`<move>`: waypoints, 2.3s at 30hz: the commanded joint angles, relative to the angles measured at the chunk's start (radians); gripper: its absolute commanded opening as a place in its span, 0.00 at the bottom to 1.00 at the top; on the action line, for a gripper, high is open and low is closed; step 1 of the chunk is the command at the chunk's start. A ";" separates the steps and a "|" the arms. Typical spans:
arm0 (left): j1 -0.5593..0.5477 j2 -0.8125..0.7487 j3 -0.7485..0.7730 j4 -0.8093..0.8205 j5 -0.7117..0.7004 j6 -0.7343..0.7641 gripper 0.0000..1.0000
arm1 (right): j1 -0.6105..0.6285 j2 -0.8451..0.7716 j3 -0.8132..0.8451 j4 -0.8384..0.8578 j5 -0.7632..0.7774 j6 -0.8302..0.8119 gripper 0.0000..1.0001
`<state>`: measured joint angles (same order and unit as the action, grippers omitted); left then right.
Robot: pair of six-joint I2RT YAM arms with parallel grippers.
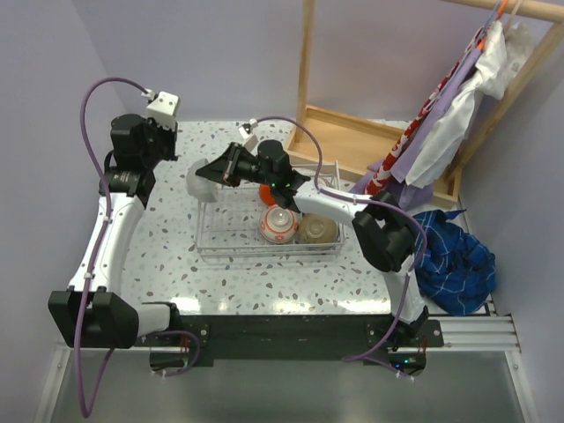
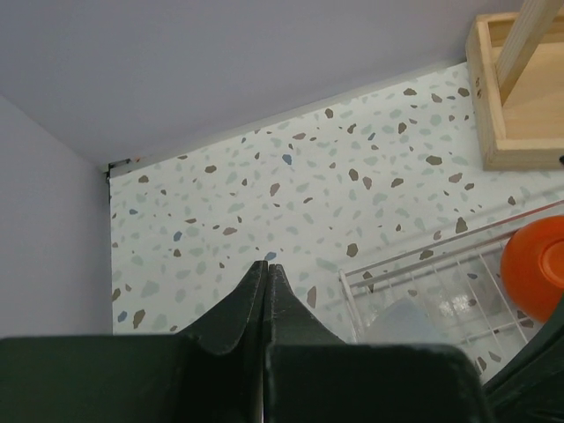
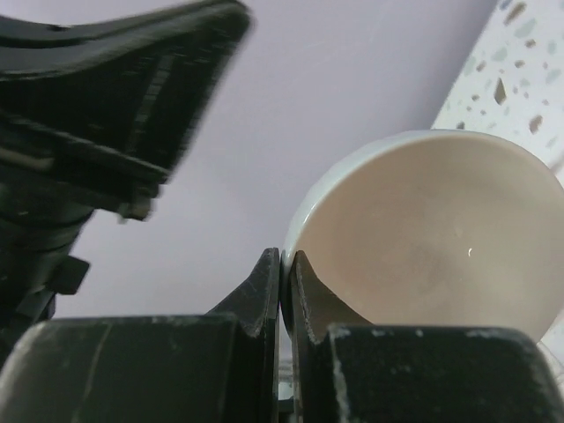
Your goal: Load the bowls into the dish rack
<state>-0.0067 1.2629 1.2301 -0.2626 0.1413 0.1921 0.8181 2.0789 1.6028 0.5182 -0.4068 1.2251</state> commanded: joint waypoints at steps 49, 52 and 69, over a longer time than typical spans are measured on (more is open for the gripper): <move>0.001 0.009 -0.061 0.076 0.070 -0.080 0.00 | -0.037 -0.014 -0.236 0.111 0.023 0.356 0.00; 0.001 0.003 -0.070 0.079 0.069 -0.079 0.00 | -0.031 0.003 -0.221 0.106 0.020 0.358 0.00; 0.001 -0.003 -0.107 0.086 0.090 -0.083 0.00 | -0.023 0.050 -0.195 0.100 0.020 0.396 0.00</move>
<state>-0.0071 1.2835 1.1301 -0.2100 0.2108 0.1078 0.7910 2.1162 1.3647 0.5777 -0.3679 1.5799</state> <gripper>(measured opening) 0.013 0.034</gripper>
